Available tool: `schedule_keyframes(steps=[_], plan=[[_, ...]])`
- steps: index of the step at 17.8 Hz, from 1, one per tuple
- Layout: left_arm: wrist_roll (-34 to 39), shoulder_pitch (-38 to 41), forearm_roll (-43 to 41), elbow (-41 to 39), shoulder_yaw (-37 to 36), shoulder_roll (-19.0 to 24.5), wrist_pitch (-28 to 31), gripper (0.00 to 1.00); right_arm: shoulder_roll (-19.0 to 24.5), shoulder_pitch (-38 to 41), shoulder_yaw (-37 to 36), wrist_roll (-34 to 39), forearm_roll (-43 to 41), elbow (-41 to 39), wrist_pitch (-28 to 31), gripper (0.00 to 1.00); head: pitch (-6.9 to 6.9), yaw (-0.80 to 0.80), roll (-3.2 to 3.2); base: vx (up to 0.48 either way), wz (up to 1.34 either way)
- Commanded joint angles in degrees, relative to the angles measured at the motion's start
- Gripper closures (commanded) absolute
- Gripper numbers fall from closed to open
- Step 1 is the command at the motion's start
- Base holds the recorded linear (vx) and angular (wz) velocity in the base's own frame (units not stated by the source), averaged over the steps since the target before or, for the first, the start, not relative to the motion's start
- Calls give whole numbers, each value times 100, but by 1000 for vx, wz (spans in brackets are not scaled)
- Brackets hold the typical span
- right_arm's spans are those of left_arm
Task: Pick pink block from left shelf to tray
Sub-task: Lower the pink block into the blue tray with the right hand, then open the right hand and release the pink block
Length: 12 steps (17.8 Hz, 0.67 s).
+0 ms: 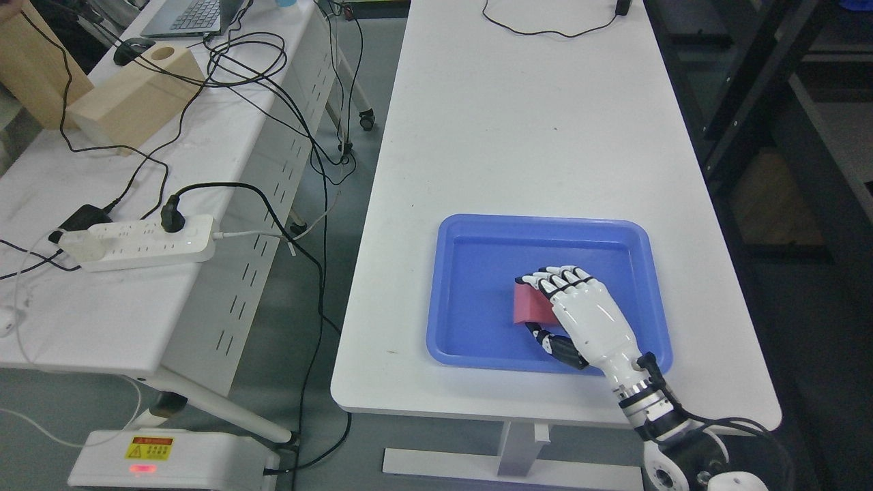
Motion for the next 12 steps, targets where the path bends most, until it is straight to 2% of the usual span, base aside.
schedule_keyframes(steps=[1,7,9,12], plan=[[1,114,0,-100,0,100,1,0,-27,23,18,-10,-176,1,28,33,0,0,0,0,0],[1,114,0,-100,0,100,1,0,-54,40,10,-10,-326,1,45,22,0,0,0,0,0],[1,114,0,-100,0,100,1,0,-89,40,-95,25,-667,-8,124,17,0,0,0,0,0],[1,114,0,-100,0,100,1,0,-229,32,-508,209,-1799,-8,125,8,0,0,0,0,0]])
